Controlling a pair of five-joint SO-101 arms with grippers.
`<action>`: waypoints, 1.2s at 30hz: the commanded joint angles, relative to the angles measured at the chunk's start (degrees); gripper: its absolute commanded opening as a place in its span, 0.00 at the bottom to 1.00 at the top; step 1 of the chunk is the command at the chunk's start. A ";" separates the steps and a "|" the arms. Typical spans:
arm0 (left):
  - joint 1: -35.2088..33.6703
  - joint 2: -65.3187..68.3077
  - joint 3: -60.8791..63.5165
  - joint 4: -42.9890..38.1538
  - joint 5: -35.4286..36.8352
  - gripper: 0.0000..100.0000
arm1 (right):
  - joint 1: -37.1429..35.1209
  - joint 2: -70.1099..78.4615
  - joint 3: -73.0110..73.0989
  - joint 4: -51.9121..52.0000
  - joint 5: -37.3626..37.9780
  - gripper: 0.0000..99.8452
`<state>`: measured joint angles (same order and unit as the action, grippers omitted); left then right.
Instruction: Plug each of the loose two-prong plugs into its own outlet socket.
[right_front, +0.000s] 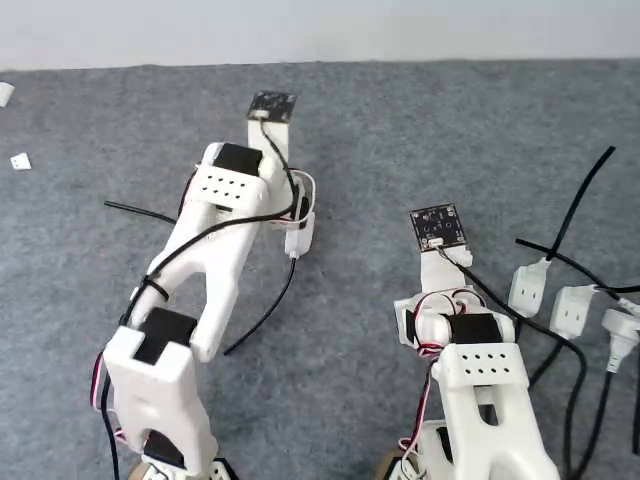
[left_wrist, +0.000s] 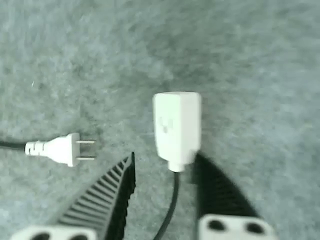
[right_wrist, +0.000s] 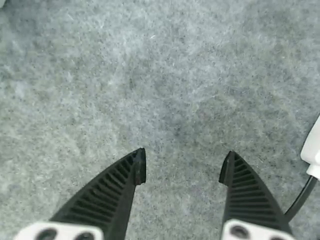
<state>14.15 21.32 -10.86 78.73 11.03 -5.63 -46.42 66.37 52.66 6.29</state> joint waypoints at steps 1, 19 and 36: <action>3.96 -3.60 -0.57 0.44 -3.96 0.02 | -0.57 -1.10 -0.79 0.66 0.70 0.24; 6.59 13.71 -5.76 -6.77 -13.98 0.01 | -0.57 -1.01 -0.79 0.57 0.70 0.24; -2.20 18.73 -15.08 -0.35 -14.24 0.01 | -0.57 -0.92 -0.79 0.57 0.70 0.24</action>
<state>13.27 39.43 -24.04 78.20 -2.42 -5.80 -46.42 66.37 52.66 6.29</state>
